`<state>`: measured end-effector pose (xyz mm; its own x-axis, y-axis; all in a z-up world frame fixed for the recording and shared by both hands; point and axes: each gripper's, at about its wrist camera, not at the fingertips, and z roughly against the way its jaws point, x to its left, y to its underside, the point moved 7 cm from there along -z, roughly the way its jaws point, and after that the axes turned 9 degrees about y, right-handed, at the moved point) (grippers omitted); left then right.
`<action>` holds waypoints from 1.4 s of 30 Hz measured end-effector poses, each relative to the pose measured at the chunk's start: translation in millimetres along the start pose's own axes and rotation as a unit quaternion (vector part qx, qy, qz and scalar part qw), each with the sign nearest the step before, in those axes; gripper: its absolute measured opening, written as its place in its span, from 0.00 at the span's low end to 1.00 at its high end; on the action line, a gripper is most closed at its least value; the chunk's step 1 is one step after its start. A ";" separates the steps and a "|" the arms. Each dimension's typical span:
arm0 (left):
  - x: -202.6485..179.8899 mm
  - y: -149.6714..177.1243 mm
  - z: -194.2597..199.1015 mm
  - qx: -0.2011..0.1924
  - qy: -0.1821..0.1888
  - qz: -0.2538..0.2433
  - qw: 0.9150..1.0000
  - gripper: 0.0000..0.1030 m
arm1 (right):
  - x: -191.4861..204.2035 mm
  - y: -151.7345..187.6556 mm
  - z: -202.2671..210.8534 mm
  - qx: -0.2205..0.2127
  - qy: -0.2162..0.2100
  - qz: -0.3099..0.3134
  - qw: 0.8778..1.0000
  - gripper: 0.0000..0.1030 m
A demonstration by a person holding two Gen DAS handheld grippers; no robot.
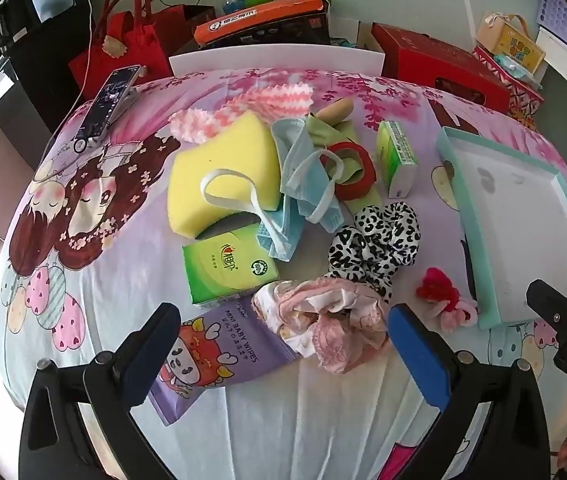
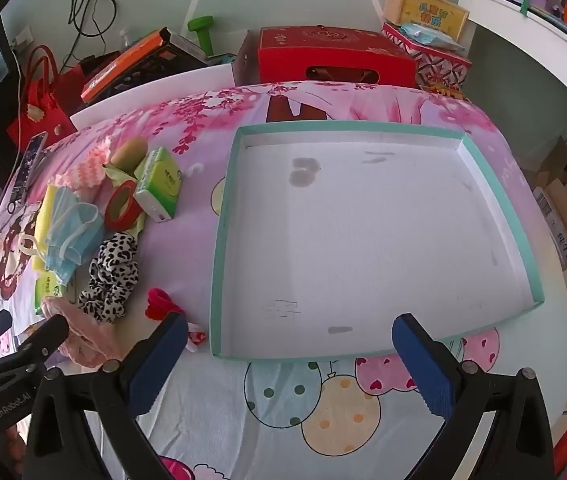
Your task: Organize soft objects
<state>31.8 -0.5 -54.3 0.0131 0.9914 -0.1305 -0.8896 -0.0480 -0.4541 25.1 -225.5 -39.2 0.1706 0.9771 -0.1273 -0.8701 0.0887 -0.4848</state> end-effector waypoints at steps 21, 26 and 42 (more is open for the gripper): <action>-1.9 2.1 -2.2 -0.004 -0.008 -0.002 1.000 1.00 | -0.9 0.4 -0.2 0.000 -0.004 -0.002 1.000 1.00; -2.6 1.8 -1.6 -0.005 -0.010 -0.002 1.000 1.00 | -1.2 0.4 0.4 0.000 -0.005 -0.003 1.000 1.00; -4.7 0.6 -1.2 -0.008 -0.012 -0.006 1.000 1.00 | -0.8 0.6 0.5 0.001 -0.006 -0.004 1.000 1.00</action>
<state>31.8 -5.3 -55.0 0.0129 0.9944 -0.1049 -0.8819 -0.0381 -0.4698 24.3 -226.1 -39.0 0.1713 0.9787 -0.1131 -0.8695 0.0962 -0.4844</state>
